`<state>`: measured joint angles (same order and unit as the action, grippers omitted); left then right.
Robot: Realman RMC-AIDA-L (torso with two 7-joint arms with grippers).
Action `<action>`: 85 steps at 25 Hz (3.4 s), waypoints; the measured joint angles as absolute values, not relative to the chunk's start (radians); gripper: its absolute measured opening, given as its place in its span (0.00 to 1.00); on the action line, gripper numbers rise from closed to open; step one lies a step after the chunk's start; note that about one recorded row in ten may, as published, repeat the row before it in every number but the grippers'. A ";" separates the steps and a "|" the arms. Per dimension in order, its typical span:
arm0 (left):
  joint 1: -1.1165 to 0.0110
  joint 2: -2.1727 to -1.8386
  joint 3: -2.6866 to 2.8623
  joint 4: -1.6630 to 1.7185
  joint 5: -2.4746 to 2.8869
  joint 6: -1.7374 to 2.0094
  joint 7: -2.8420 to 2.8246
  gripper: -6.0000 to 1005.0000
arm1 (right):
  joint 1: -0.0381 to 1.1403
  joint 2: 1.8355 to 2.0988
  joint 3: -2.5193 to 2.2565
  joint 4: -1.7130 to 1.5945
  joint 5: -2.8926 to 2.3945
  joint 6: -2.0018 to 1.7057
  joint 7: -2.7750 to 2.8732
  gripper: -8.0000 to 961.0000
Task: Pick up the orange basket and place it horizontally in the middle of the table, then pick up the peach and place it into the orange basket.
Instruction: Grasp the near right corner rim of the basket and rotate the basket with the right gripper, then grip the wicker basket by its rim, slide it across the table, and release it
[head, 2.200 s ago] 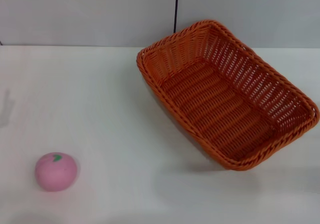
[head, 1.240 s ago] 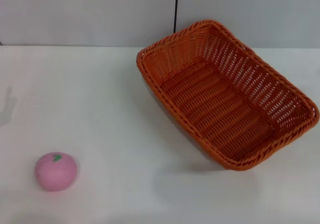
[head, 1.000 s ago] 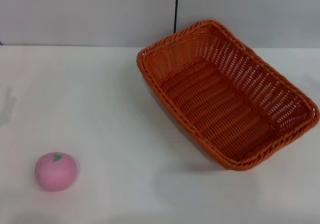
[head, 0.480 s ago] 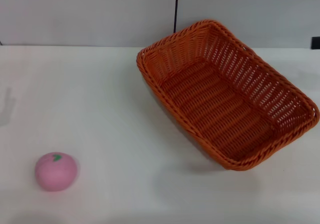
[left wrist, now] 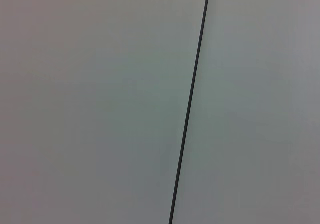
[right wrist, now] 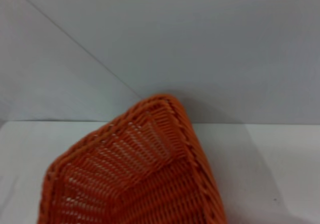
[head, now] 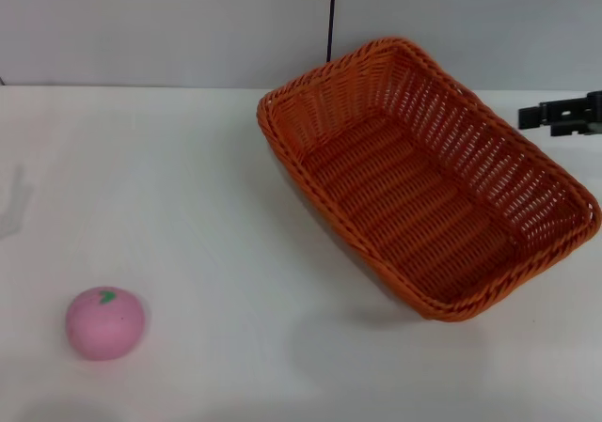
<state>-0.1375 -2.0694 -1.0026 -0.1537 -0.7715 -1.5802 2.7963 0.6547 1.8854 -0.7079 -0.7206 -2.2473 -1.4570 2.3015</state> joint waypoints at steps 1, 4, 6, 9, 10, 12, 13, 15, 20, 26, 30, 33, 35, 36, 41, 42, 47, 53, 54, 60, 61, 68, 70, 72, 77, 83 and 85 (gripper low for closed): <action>-0.138 -2.069 -1.002 -0.155 -0.770 -1.580 2.796 0.81 | 0.659 1.889 -0.718 -0.710 -2.248 -1.438 2.299 0.84; -0.138 -2.069 -1.002 -0.155 -0.768 -1.580 2.796 0.81 | 0.666 1.917 -0.764 -0.700 -2.249 -1.376 2.279 0.84; -0.137 -2.069 -1.002 -0.155 -0.768 -1.581 2.796 0.81 | 0.668 1.926 -0.769 -0.701 -2.249 -1.365 2.268 0.84; -0.137 -2.070 -1.000 -0.155 -0.764 -1.581 2.796 0.81 | 0.677 1.944 -0.770 -0.695 -2.249 -1.340 2.243 0.84; -0.137 -2.070 -1.000 -0.155 -0.764 -1.581 2.796 0.81 | 0.683 1.948 -0.769 -0.687 -2.249 -1.330 2.236 0.84; -0.137 -2.071 -1.000 -0.155 -0.764 -1.581 2.796 0.81 | 0.693 1.954 -0.772 -0.672 -2.249 -1.310 2.230 0.85; -0.136 -2.071 -0.999 -0.155 -0.764 -1.581 2.796 0.81 | 0.696 1.956 -0.777 -0.665 -2.249 -1.300 2.228 0.84; -0.135 -2.072 -0.999 -0.155 -0.764 -1.582 2.796 0.81 | 0.698 1.960 -0.791 -0.658 -2.249 -1.281 2.228 0.84; -0.128 -2.072 -0.999 -0.155 -0.764 -1.582 2.796 0.81 | 0.695 1.971 -0.806 -0.652 -2.250 -1.259 2.217 0.81; -0.127 -2.072 -0.998 -0.155 -0.764 -1.582 2.794 0.81 | 0.684 1.973 -0.804 -0.653 -2.250 -1.256 2.215 0.75; -0.131 -2.072 -0.998 -0.155 -0.764 -1.582 2.794 0.81 | 0.681 1.975 -0.804 -0.655 -2.250 -1.252 2.213 0.62; -0.132 -2.072 -0.998 -0.155 -0.764 -1.582 2.793 0.81 | 0.677 1.980 -0.803 -0.658 -2.245 -1.250 2.186 0.50; -0.133 -2.072 -0.997 -0.155 -0.764 -1.580 2.793 0.81 | 0.674 1.987 -0.800 -0.671 -2.244 -1.251 2.155 0.43; -0.134 -2.072 -0.997 -0.155 -0.764 -1.578 2.793 0.81 | 0.674 1.987 -0.800 -0.671 -2.244 -1.251 2.155 0.40; -0.133 -2.072 -0.997 -0.155 -0.764 -1.573 2.793 0.81 | 0.660 2.016 -0.803 -0.720 -2.242 -1.260 1.997 0.16; -0.130 -2.072 -0.997 -0.155 -0.764 -1.573 2.793 0.81 | 0.646 2.033 -0.806 -0.759 -2.241 -1.271 1.925 0.16; -0.127 -2.071 -0.997 -0.149 -0.764 -1.577 2.793 0.81 | 0.625 2.054 -0.808 -0.849 -2.225 -1.330 1.766 0.16; -0.119 -2.069 -0.997 -0.146 -0.764 -1.579 2.794 0.81 | 0.626 2.056 -0.808 -0.871 -2.164 -1.422 1.548 0.16; -0.110 -2.069 -0.997 -0.150 -0.764 -1.582 2.794 0.81 | 0.637 2.051 -0.809 -0.873 -2.161 -1.451 1.492 0.16; -0.095 -2.072 -0.992 -0.154 -0.764 -1.605 2.795 0.81 | 0.658 2.034 -0.870 -0.879 -2.168 -1.488 1.396 0.16; -0.095 -2.072 -0.992 -0.154 -0.764 -1.605 2.795 0.81 | 0.658 2.028 -0.895 -0.884 -2.168 -1.491 1.386 0.16; -0.084 -2.072 -0.911 -0.155 -0.764 -1.667 2.795 0.81 | 0.670 2.002 -0.960 -0.903 -2.172 -1.493 1.288 0.16; -0.083 -2.073 -0.897 -0.155 -0.764 -1.673 2.795 0.81 | 0.676 2.000 -0.961 -0.896 -2.176 -1.493 1.249 0.16; -0.083 -2.073 -0.878 -0.159 -0.764 -1.676 2.794 0.81 | 0.699 1.982 -0.964 -0.848 -2.173 -1.501 1.205 0.16; -0.077 -2.074 -0.855 -0.185 -0.764 -1.673 2.793 0.81 | 0.722 1.964 -0.980 -0.785 -2.150 -1.504 1.165 0.16; -0.080 -2.074 -0.854 -0.192 -0.770 -1.669 2.792 0.81 | 0.715 1.970 -1.008 -0.781 -2.111 -1.498 1.163 0.16; -0.088 -2.073 -0.854 -0.192 -0.771 -1.666 2.787 0.81 | 0.714 1.977 -1.010 -0.783 -2.110 -1.496 1.162 0.16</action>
